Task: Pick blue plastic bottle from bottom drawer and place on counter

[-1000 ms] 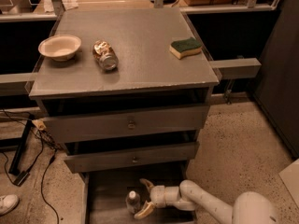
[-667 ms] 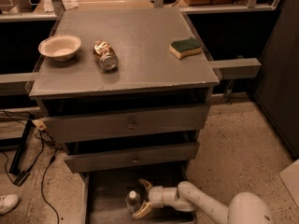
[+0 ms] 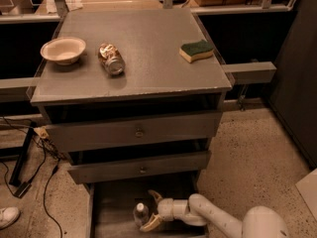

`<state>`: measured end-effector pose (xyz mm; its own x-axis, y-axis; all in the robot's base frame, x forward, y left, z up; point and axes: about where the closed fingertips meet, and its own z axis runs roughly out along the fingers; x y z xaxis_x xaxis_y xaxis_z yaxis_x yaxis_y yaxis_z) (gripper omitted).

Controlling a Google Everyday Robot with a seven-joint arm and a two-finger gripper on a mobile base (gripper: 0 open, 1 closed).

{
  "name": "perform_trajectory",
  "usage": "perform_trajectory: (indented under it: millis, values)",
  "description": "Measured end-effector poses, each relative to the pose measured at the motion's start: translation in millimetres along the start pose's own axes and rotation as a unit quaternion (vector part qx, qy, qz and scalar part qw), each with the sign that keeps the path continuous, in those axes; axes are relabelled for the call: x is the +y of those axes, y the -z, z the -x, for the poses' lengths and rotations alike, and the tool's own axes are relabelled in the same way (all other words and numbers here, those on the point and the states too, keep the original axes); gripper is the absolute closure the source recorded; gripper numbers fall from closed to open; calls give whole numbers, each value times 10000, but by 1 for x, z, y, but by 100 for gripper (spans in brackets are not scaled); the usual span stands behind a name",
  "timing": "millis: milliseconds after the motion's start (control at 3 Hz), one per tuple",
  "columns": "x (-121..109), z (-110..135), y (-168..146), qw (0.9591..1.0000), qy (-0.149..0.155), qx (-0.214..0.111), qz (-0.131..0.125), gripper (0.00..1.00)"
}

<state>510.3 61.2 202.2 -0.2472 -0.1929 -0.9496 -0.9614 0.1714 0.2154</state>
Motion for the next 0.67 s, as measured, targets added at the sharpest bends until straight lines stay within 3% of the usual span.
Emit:
perform_trajectory:
  millis: [333,667]
  values:
    - [0,0,0,10000,0,0,0,19]
    - [0,0,0,10000,0,0,1,50]
